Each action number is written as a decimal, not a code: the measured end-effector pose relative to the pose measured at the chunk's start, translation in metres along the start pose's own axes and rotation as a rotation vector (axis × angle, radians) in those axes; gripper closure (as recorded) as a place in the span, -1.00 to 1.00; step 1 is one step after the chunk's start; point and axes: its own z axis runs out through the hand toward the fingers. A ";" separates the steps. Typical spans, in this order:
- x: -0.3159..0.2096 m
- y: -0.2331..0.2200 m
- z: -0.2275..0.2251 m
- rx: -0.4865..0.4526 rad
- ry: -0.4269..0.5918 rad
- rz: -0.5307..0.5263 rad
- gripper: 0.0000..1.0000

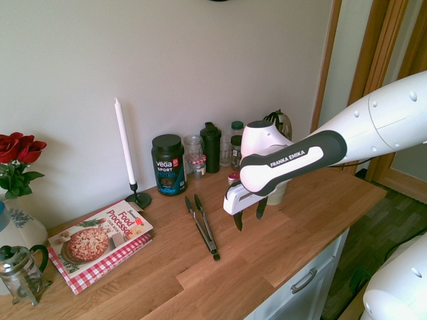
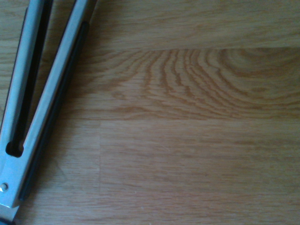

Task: Put the tongs back in the holder

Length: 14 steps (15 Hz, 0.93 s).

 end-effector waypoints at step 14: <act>0.013 -0.178 0.003 -0.036 0.124 0.142 -1.00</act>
